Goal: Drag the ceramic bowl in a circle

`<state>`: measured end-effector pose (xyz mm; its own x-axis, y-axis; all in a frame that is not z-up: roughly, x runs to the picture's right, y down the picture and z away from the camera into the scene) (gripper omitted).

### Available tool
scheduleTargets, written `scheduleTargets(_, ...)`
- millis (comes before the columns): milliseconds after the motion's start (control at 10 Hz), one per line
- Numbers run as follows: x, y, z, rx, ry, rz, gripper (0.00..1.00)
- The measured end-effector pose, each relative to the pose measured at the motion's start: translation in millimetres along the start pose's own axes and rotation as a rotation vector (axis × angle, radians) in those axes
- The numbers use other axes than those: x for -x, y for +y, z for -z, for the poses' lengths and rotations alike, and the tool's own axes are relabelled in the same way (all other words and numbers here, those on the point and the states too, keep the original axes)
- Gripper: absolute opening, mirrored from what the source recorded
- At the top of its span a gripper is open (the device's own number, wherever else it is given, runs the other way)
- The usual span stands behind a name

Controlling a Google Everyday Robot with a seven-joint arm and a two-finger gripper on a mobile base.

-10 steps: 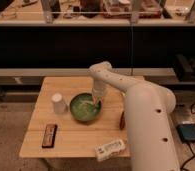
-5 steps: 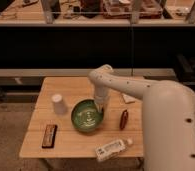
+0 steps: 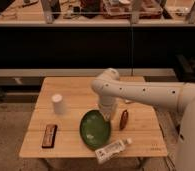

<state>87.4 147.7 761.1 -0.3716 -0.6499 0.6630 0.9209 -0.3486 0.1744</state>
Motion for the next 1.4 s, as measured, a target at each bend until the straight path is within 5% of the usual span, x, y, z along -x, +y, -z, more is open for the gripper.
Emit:
scheduleTargets(400, -1.4, 100.0, -21.8, 0.088, 0.013, -0.230, 0.00)
scheduleTargets(800, -65.2, 159.3, -30.0, 0.064, 0.036, -0.395, 0.00)
scheduleTargets(1200, -127.1, 138.0, -57.9, 0.016, 0.011, -0.399, 0.00)
scheduleTargets(1400, -143.8, 85.6, -77.3, -0.002, -0.030, -0.324, 0.00)
